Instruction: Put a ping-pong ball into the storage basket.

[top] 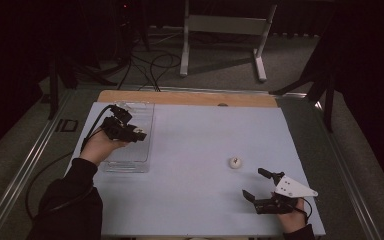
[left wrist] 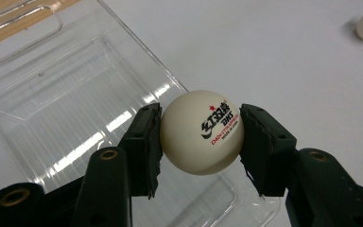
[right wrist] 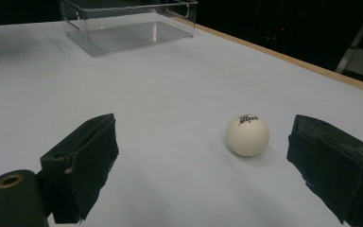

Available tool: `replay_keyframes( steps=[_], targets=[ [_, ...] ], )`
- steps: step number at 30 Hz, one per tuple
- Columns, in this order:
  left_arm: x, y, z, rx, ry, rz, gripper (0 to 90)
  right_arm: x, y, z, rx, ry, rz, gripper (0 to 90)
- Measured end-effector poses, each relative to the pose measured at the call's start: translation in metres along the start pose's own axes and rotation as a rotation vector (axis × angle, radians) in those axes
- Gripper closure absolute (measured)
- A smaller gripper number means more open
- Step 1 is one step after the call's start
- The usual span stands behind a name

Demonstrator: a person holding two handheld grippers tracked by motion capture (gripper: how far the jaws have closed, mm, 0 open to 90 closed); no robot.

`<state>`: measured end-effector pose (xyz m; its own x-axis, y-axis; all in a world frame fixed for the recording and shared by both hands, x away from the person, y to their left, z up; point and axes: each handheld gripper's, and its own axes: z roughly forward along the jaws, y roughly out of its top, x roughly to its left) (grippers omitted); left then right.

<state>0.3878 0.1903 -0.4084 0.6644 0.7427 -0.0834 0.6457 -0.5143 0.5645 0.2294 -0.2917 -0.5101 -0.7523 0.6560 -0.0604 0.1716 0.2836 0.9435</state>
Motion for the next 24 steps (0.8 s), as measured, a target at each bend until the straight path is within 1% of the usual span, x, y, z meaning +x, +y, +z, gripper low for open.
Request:
replay_keyframes(
  steps=[4, 5, 6, 8, 10, 11, 12, 14, 16, 18, 19, 20, 21, 24],
  targets=[
    [0.001, -0.002, 0.005, 0.01, 0.004, -0.01, 52.3, 0.0, 0.0, 0.0, 0.0, 0.001, 0.001, 9.2],
    [0.001, -0.003, 0.006, 0.016, 0.011, -0.009, 52.3, 0.0, 0.0, 0.0, 0.0, 0.001, 0.0, 9.2],
    [0.002, -0.003, 0.007, 0.016, 0.005, -0.011, 52.2, 0.0, 0.0, 0.0, 0.0, 0.002, 0.001, 9.2],
    [0.003, -0.004, 0.009, 0.023, 0.009, -0.014, 52.2, 0.0, 0.0, 0.0, 0.0, 0.0, 0.002, 9.2],
    [0.003, -0.006, 0.011, 0.023, 0.001, -0.022, 52.2, 0.0, 0.0, 0.0, 0.001, 0.002, 0.002, 9.2],
    [0.003, -0.007, 0.013, 0.028, 0.004, -0.023, 52.2, 0.0, 0.0, 0.0, 0.003, 0.001, 0.0, 9.2],
    [0.004, -0.008, 0.015, 0.029, -0.004, -0.027, 52.2, 0.001, 0.0, 0.0, 0.003, 0.001, 0.0, 9.2],
    [0.004, -0.01, 0.019, 0.038, 0.003, -0.033, 52.2, 0.001, 0.0, 0.0, 0.003, 0.001, 0.0, 9.2],
    [0.006, -0.011, 0.021, 0.031, -0.005, -0.046, 52.2, 0.0, 0.0, 0.0, 0.002, 0.001, 0.004, 9.2],
    [0.007, -0.012, 0.024, 0.038, 0.005, -0.048, 52.2, 0.0, 0.0, 0.0, 0.005, 0.001, 0.001, 9.2],
    [0.008, -0.012, 0.025, 0.04, -0.002, -0.053, 52.2, 0.0, 0.0, 0.0, 0.005, 0.002, 0.003, 9.2],
    [0.008, -0.012, 0.026, 0.041, 0.002, -0.057, 52.1, 0.0, 0.0, 0.0, 0.005, 0.001, 0.002, 9.2],
    [0.008, -0.013, 0.028, 0.048, -0.003, -0.056, 52.2, 0.0, 0.0, 0.0, 0.004, 0.001, 0.002, 9.2],
    [0.007, -0.013, 0.032, 0.064, 0.01, -0.057, 52.1, 0.0, 0.0, 0.0, 0.003, 0.0, 0.002, 9.2]
  ],
)
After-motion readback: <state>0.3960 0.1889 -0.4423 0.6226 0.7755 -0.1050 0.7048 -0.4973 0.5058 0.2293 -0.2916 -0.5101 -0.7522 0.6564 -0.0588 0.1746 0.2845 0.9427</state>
